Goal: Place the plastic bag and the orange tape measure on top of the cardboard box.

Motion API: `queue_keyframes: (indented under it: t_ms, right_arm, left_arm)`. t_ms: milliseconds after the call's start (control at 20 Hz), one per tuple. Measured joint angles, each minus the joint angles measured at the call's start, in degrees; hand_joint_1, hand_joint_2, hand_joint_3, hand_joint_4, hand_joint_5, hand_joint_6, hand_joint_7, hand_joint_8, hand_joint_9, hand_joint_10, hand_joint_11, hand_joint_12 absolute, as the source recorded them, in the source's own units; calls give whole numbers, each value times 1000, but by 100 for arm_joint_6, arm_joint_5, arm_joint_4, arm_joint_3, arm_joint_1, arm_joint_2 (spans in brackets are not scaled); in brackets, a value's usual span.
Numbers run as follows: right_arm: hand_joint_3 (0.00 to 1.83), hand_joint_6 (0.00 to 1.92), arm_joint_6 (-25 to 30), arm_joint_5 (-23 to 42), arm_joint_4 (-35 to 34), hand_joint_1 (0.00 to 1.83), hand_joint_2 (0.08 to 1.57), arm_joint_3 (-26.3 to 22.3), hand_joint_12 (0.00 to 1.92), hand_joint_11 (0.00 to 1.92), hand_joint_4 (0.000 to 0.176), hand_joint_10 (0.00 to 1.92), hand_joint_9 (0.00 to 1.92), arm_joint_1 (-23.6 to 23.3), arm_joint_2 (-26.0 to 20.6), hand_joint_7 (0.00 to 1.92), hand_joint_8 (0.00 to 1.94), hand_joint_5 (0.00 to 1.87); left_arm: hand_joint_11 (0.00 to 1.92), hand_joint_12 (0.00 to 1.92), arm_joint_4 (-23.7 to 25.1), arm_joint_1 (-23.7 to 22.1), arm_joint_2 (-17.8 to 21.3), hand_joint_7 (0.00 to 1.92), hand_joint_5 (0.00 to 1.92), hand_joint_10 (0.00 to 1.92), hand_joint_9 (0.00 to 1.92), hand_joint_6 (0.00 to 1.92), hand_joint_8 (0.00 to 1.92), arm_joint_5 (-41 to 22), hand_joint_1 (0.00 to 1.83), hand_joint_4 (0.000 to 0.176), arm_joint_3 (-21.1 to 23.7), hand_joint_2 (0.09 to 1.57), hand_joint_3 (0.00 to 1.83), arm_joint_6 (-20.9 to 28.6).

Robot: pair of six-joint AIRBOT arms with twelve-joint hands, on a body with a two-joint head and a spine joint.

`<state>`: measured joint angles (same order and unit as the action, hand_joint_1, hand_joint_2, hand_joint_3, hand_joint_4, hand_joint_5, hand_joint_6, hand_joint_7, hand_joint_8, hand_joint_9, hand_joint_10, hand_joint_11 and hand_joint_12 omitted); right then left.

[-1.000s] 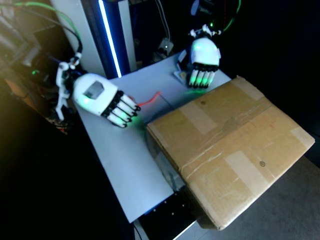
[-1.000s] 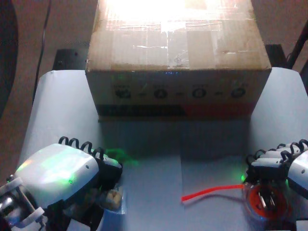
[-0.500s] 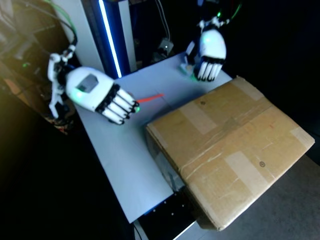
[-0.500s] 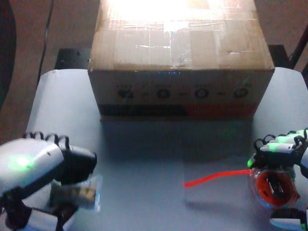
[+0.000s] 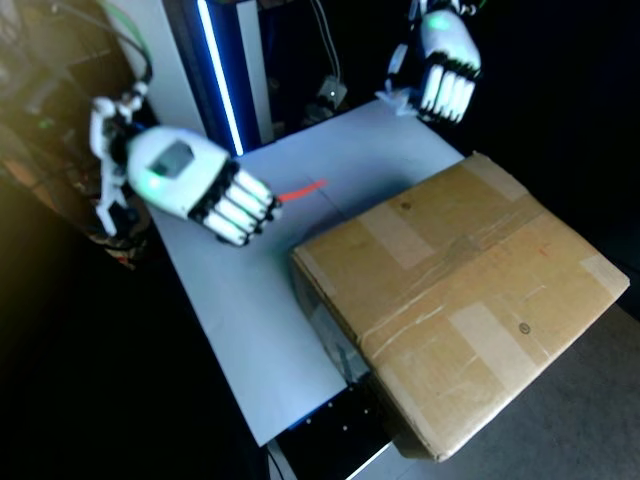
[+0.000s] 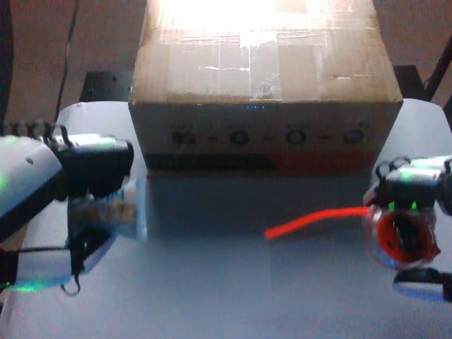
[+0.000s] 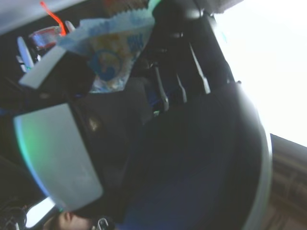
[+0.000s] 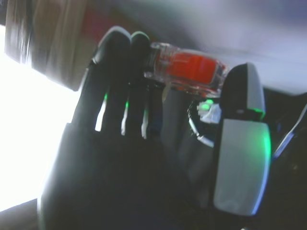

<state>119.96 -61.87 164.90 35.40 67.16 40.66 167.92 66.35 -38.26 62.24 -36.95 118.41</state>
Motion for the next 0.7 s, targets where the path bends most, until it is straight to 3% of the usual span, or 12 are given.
queue_keyframes:
  t_ms: [50,100,200,250,300,350,450,500,550,600,650,700]
  right_arm:
    - [0,1472,2,-83,42,1472,1212,-37,1736,515,0,1250,798,-57,-81,714,1189,715]
    - [0,1405,0,-170,142,1475,1206,-61,1708,593,0,1271,789,-157,-168,684,1212,737]
    - [0,1247,2,-295,304,1480,1167,-59,1704,725,0,1208,931,-431,-282,754,1011,774]
    - [0,1222,4,-334,365,1367,1164,-59,1470,957,0,1286,963,-560,-315,760,1089,817]
    - [0,1199,4,-411,525,1363,1159,-59,1451,969,0,1286,961,-682,-358,775,1066,842]
    - [3,1212,9,-446,568,1457,1154,-59,1649,795,0,1204,959,-728,-385,776,978,799]
    - [0,1197,11,-415,570,1366,1157,7,1459,963,0,1289,965,-964,-428,784,1043,839]
    - [3,1210,11,-442,570,1457,1154,68,1649,794,0,1203,960,-1093,-444,778,976,800]
    - [3,1216,9,-472,570,1382,1159,105,1525,918,0,1269,965,-1143,-463,766,1065,816]
    - [0,1215,11,-518,570,1364,1162,107,1458,964,0,1299,958,-1202,-535,772,1057,828]
    - [3,1212,11,-507,570,1457,1154,107,1649,794,0,1205,959,-1204,-588,776,978,799]
    - [3,1217,-4,-472,570,1382,1160,107,1525,918,0,1269,965,-1250,-649,766,1066,816]
  left_arm:
    - [451,1921,13,-48,22,506,482,1891,491,1921,1742,37,1252,0,0,1161,500,2]
    - [383,1921,39,-173,74,480,429,1899,454,1921,1724,98,1238,0,0,1274,294,7]
    - [472,1921,81,-428,79,511,390,1920,507,1853,1749,232,1249,0,-44,1241,347,9]
    - [520,1921,142,-553,79,531,385,1921,523,1802,1762,249,1255,0,-87,1233,350,-4]
    - [517,1921,175,-732,79,546,358,1902,521,1746,1754,254,1257,0,-144,1304,194,-57]
    - [542,1921,195,-835,79,548,355,1900,521,1730,1748,258,1257,0,-177,1336,125,-79]
    - [585,1921,249,-1215,13,561,357,1921,511,1647,1769,236,1260,0,-304,1380,30,-173]
    - [662,1921,275,-1478,-105,551,361,1921,534,1632,1762,188,1263,0,-422,1384,15,-190]
    - [747,1921,284,-1637,-197,585,394,1893,618,1565,1718,138,1280,0,-514,1363,4,-192]
    - [834,1921,291,-1873,-326,621,393,1919,816,1636,1848,-17,1113,0,-654,1392,26,-208]
    - [812,1921,291,-1954,-378,542,354,1921,573,1613,1770,-103,1258,0,-710,1384,16,-221]
    - [853,1921,286,-2074,-452,549,353,1921,570,1620,1744,-258,1265,0,-785,1383,11,-251]
